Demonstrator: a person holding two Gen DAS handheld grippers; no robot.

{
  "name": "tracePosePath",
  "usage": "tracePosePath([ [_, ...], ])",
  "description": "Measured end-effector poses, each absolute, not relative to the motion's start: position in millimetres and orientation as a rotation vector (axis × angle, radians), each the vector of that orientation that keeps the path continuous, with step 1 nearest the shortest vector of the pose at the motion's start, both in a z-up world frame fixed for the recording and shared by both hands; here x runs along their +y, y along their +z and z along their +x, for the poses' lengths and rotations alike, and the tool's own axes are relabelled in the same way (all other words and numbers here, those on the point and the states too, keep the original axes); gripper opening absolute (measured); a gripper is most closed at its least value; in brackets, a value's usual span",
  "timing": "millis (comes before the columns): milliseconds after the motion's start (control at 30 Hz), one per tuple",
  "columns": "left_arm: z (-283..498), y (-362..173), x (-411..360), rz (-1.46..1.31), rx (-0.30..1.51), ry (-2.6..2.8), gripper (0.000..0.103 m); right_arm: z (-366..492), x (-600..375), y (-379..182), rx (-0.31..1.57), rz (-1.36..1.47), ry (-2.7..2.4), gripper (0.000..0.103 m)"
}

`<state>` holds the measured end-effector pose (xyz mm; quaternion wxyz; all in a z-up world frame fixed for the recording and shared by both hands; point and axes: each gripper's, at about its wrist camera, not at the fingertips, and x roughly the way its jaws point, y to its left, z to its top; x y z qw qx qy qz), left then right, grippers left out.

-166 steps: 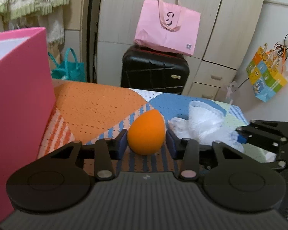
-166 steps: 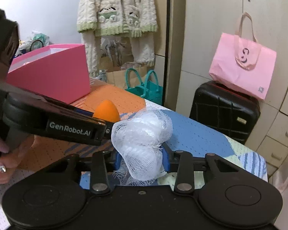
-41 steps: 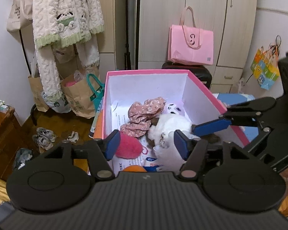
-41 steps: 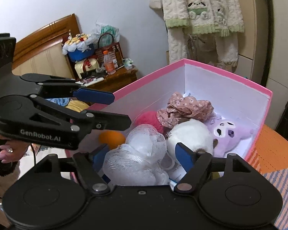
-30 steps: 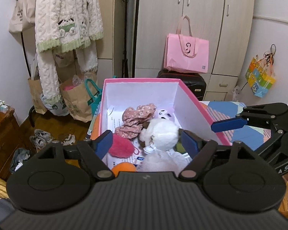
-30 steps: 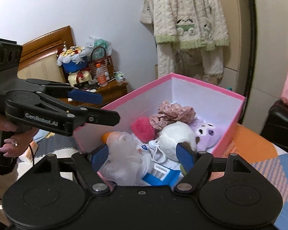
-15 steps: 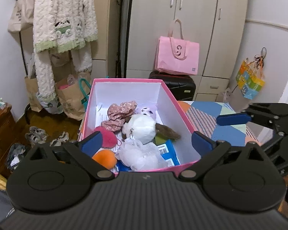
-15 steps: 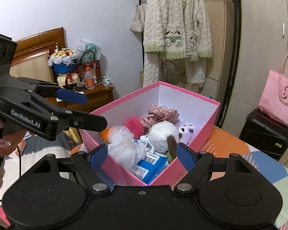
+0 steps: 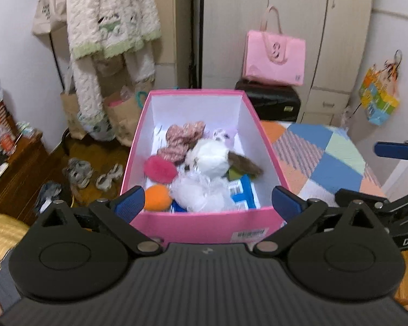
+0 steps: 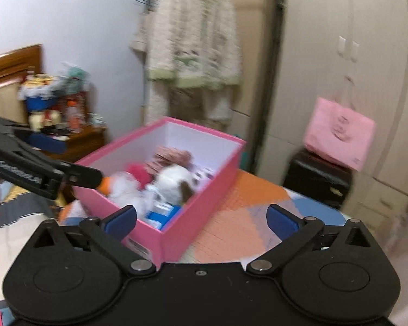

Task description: Organize soft objects

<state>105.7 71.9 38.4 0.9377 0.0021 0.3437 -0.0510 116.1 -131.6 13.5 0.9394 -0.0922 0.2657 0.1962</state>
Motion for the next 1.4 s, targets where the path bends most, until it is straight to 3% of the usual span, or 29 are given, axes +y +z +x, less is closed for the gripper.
tracePosePath([
  [267,94.4,35.2,57.5,0.096,0.685,-0.132,0.101,105.6,-150.3,8.8,0.590,-0.090,0.343,0.103],
  [400,89.6,33.1,49.8,0.107,0.657,-0.184,0.101,94.6,-156.1,4.9,0.517,-0.074,0.286,0.103],
  [1400,61.9,12.4,26.4,0.021,0.513,-0.069,0.101,50.3,-155.4,-7.1,0.513,-0.043,0.045,0.103],
])
